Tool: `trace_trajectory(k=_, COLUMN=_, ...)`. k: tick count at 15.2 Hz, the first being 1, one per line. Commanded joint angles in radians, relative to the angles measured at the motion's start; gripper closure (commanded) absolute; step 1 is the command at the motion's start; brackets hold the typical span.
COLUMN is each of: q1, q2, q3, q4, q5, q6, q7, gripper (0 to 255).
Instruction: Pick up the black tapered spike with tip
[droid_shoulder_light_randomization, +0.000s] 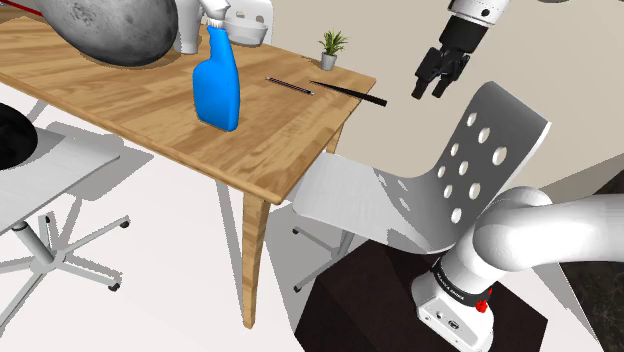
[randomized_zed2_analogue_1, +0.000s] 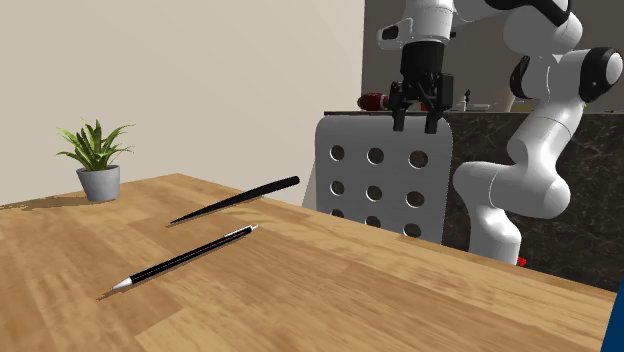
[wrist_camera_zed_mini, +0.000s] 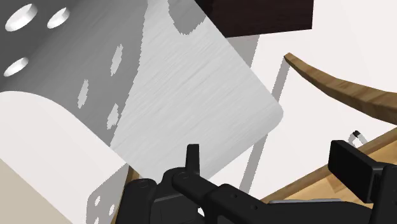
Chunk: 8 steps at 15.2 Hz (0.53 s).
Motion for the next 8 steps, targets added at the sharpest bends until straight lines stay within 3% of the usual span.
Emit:
trace_trajectory(k=1, q1=0.0, q2=0.0, q3=0.0, q4=0.0, q5=0.0, q6=0.0, q7=0.0, gripper=0)
trace_trajectory(k=8, q1=0.034, q2=0.261, q3=-0.105, q4=0.133, q5=-0.054, q6=0.091, q7=-0.205, gripper=0)
